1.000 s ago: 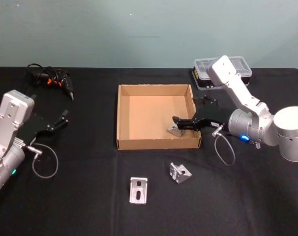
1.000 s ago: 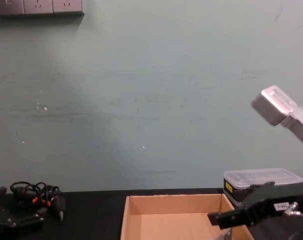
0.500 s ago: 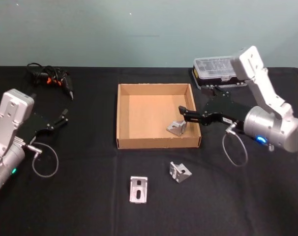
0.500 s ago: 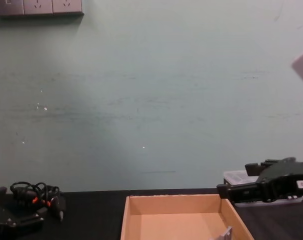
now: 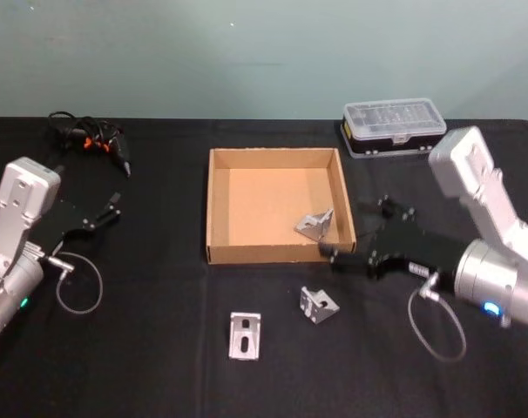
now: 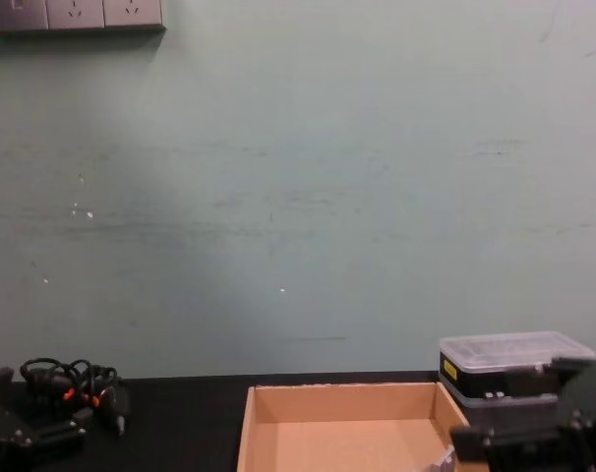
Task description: Use one hand to pick up the angle iron from the table and place it into the box.
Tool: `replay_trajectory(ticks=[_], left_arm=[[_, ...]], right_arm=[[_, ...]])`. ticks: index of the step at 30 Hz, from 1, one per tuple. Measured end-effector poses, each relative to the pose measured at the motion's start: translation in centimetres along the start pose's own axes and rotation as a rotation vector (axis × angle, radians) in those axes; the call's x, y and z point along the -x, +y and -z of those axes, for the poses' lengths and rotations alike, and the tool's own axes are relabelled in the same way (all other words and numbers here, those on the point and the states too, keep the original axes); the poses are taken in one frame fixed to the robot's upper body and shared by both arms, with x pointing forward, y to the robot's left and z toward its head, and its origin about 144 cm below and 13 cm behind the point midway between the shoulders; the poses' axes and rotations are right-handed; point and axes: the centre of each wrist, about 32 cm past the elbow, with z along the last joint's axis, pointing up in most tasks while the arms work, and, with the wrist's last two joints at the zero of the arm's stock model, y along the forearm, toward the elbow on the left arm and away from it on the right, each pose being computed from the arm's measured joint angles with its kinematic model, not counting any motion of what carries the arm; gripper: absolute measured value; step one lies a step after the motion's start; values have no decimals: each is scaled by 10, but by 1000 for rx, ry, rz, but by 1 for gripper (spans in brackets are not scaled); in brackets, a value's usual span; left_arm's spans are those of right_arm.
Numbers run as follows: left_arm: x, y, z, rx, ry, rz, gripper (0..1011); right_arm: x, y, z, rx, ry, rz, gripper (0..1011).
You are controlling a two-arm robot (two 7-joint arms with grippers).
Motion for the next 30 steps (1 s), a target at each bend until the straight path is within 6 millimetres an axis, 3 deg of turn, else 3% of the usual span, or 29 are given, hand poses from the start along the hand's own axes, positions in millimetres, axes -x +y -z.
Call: replay_trajectory(ticks=[11,30], left_arm=[[0,0,0,0,0,0,1000],[0,0,0,0,0,0,1000]], right_arm=[[24,-4,12,77,49,-44,1003],[39,26,16,239,147,-48,1003]])
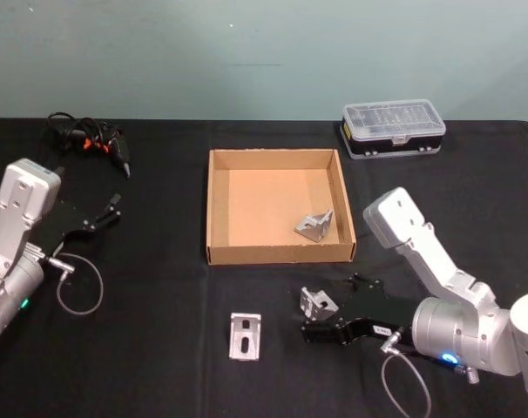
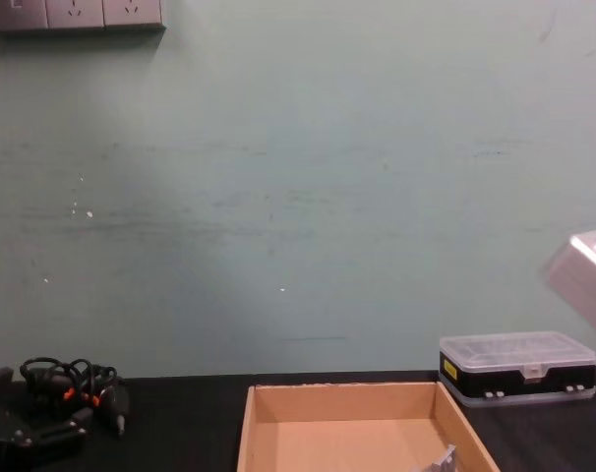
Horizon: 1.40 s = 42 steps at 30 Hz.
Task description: Use one hand to pick up the angle iron from the table and place it into the box.
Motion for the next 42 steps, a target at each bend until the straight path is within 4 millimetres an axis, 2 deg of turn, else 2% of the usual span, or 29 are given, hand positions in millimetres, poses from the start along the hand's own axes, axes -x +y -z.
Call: replay_trajectory(ticks=[23,27,31,33,42], left_arm=[[0,0,0,0,0,0,1000],[0,0,0,0,0,0,1000],[0,0,0,0,0,0,1000],[0,0,0,0,0,0,1000],[0,0,0,0,0,0,1000]], right_arm=[[3,12,0,28,-29,5,981],[3,14,0,26,-36,6,907],[3,14,1,20,-42,9,763],[3,14,1,19,-44,8,734],[1,13,3,16,-49,4,447]])
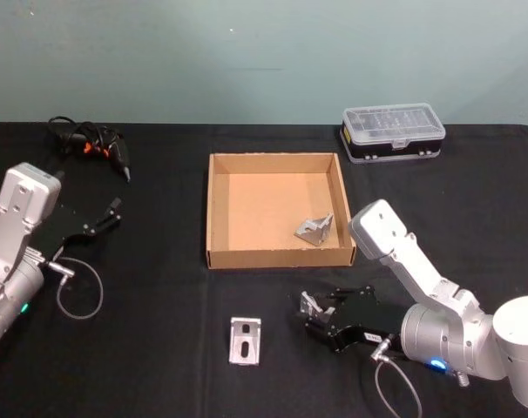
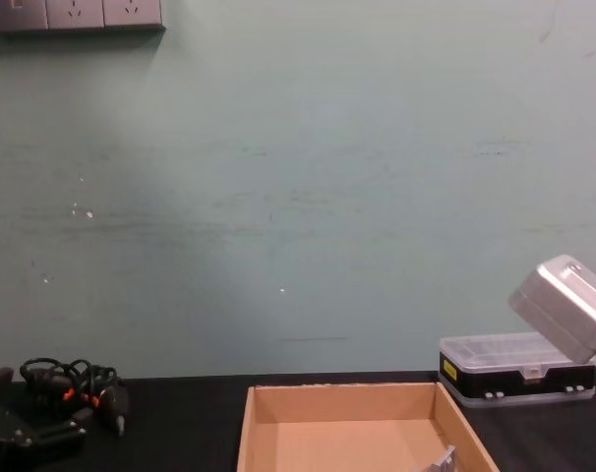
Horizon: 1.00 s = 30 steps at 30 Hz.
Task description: Use one hand to pick up the angle iron from the table and place it into the box.
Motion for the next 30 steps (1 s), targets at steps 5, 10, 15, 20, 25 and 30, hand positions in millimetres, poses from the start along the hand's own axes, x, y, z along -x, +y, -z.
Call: replay_trajectory(ticks=[5,10,15,20,25,30], left_arm=[[0,0,0,0,0,0,1000],[0,0,0,0,0,0,1000],[0,0,0,0,0,0,1000],[0,0,0,0,0,0,1000],[0,0,0,0,0,0,1000],[0,0,0,0,0,0,1000]], right_arm=[[0,0,2,0,0,-2,262],[0,0,3,3,0,-6,136],[0,0,4,4,-2,-7,79],[0,-2,3,1,-5,-3,78],[-2,-7,0,-19,-10,5,78],[-4,-15,-9,-57,-21,18,78]])
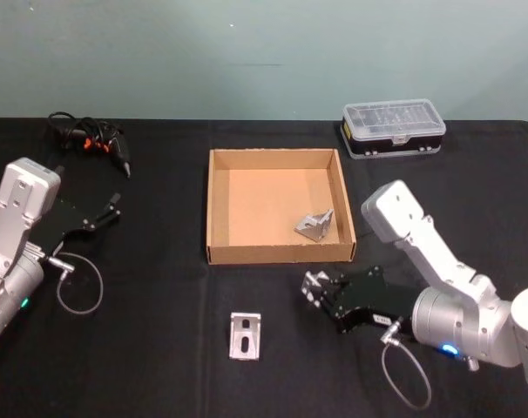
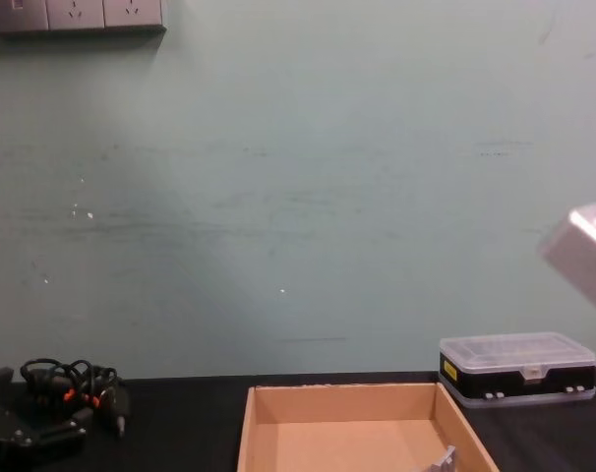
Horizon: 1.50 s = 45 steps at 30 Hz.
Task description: Use one hand to pick up the angle iron from the table and place it into the box.
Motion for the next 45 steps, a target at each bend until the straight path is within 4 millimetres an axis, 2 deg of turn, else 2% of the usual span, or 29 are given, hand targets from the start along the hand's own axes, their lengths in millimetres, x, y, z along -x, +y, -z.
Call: replay_trajectory(ticks=[10,16,20,21,22,32,41,45], left_arm=[[0,0,0,0,0,0,1000],[0,0,0,0,0,0,1000],[0,0,0,0,0,0,1000],[0,0,0,0,0,0,1000],[0,0,0,0,0,0,1000],[0,0,0,0,0,0,1000],[0,0,0,0,0,0,1000],[0,0,0,0,0,0,1000]], right_arm=[[-9,-9,-28,-105,-45,33,78],[-15,2,-45,-146,-86,45,79],[-18,17,-53,-152,-94,42,78],[-21,27,-56,-152,-91,38,78],[-21,27,-56,-152,-91,38,78],[-34,74,-65,-125,-70,31,78],[-43,103,-62,-77,-57,24,78],[-46,109,-59,-58,-51,26,78]])
